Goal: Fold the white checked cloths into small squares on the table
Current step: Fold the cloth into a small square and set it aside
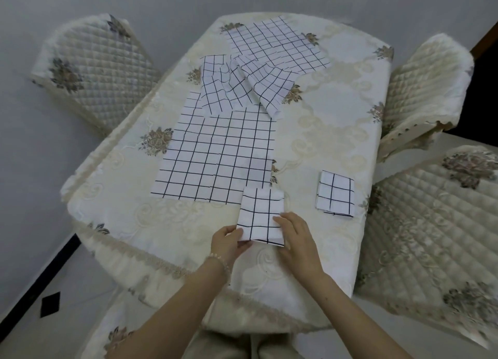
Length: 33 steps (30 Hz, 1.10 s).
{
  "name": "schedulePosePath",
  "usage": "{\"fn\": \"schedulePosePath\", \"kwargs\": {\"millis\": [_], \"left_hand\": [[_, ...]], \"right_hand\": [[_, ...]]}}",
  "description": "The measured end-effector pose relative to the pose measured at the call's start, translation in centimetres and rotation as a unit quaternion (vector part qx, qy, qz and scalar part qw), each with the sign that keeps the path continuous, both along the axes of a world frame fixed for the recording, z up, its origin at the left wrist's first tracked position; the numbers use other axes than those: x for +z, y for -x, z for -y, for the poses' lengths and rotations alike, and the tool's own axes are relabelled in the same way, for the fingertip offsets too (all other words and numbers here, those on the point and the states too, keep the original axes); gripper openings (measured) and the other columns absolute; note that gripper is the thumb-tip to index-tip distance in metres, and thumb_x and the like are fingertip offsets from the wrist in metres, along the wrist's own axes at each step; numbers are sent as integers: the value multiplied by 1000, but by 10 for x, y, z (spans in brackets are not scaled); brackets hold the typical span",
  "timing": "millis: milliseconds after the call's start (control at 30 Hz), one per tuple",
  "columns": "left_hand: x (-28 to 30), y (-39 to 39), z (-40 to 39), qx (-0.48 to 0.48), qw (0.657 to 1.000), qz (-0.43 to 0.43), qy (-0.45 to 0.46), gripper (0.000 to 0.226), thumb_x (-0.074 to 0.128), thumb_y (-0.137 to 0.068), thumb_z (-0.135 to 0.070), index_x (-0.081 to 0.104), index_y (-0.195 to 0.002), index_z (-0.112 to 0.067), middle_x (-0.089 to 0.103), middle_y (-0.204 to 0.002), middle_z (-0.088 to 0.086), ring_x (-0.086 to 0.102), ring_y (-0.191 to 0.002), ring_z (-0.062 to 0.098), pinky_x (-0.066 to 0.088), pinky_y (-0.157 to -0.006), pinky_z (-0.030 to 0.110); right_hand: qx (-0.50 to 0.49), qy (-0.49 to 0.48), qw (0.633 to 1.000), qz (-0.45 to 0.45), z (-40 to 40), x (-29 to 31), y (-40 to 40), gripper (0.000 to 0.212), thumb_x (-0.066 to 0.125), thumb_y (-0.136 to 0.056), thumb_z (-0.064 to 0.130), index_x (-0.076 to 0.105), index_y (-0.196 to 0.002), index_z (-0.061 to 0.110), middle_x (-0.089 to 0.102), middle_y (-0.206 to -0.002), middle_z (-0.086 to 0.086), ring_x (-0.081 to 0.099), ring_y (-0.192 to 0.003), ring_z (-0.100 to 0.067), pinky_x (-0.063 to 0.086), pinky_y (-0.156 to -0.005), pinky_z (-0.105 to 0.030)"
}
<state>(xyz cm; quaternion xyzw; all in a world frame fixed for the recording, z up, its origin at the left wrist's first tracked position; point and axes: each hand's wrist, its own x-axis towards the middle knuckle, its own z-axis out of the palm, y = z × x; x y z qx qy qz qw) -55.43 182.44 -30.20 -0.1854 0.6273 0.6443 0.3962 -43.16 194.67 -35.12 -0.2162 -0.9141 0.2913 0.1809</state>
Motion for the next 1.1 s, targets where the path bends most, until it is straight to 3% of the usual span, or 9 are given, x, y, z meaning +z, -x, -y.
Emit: {"fn": "schedulePosePath", "kwargs": {"millis": [167,233,333,433,500,733,867,967,1100], "left_hand": [[-3,-2,13,-73,997,-21,12,15,44,-98,-9,54,-101,2,66,-87,23,67,-68,30,59,-61,34],[-14,3,25,-141,978,-134,79,16,41,-97,-6,55,-105,-4,67,-88,16,66,-71,23,57,-65,30],[-35,17,42,-322,843,-384,196,34,45,-90,2,56,-113,-19,61,-109,-3,58,-88,10,49,-75,20],[-49,28,41,-432,699,-531,209,50,59,-79,4,55,-124,-18,55,-116,0,51,-102,16,44,-87,24],[-53,32,35,-449,661,-568,197,51,70,-76,-5,57,-122,-19,55,-113,3,51,-99,20,46,-84,28],[-52,29,16,-407,656,-618,144,50,78,-70,-9,56,-114,-20,55,-94,4,51,-80,19,43,-66,24],[-61,30,15,-408,647,-631,130,31,77,-70,-3,64,-93,-18,53,-88,1,45,-76,14,39,-60,22],[-59,30,12,-378,714,-566,163,9,77,-73,-9,72,-80,-11,48,-84,-3,40,-80,12,34,-68,17],[-56,30,5,-376,788,-441,208,18,73,-80,-26,73,-82,-8,47,-81,-7,41,-88,14,31,-73,17]], "right_hand": [[-3,65,998,23,-11,-13,0,36,70,-70,-10,68,-100,9,64,-103,-4,55,-99,-20,37,-82,-13],[-22,104,994,39,-13,-11,-4,38,58,-68,-14,69,-96,8,67,-100,-3,59,-96,-18,36,-80,-7],[-32,130,990,33,-15,-10,-12,40,55,-66,-12,71,-96,10,68,-99,3,60,-94,-9,38,-80,-3],[-52,155,986,28,-16,-11,-16,41,61,-67,-15,72,-96,12,65,-98,9,54,-95,3,37,-83,-1],[-66,172,982,37,-17,-11,-17,40,64,-69,-14,72,-96,14,65,-98,11,53,-96,6,36,-83,-1],[-59,180,981,43,-20,-12,-19,37,68,-70,-8,73,-98,15,65,-98,11,54,-94,3,37,-84,-2],[-59,202,977,42,-20,-10,-21,33,66,-74,-5,72,-97,17,64,-98,14,55,-95,3,37,-86,-4],[-83,249,963,60,-19,-1,-15,10,63,-85,4,70,-85,12,66,-85,9,58,-83,-3,42,-75,-13],[-111,238,959,108,-20,1,-2,21,55,-89,16,52,-69,11,53,-67,-8,46,-71,-16,33,-58,-24]]}}
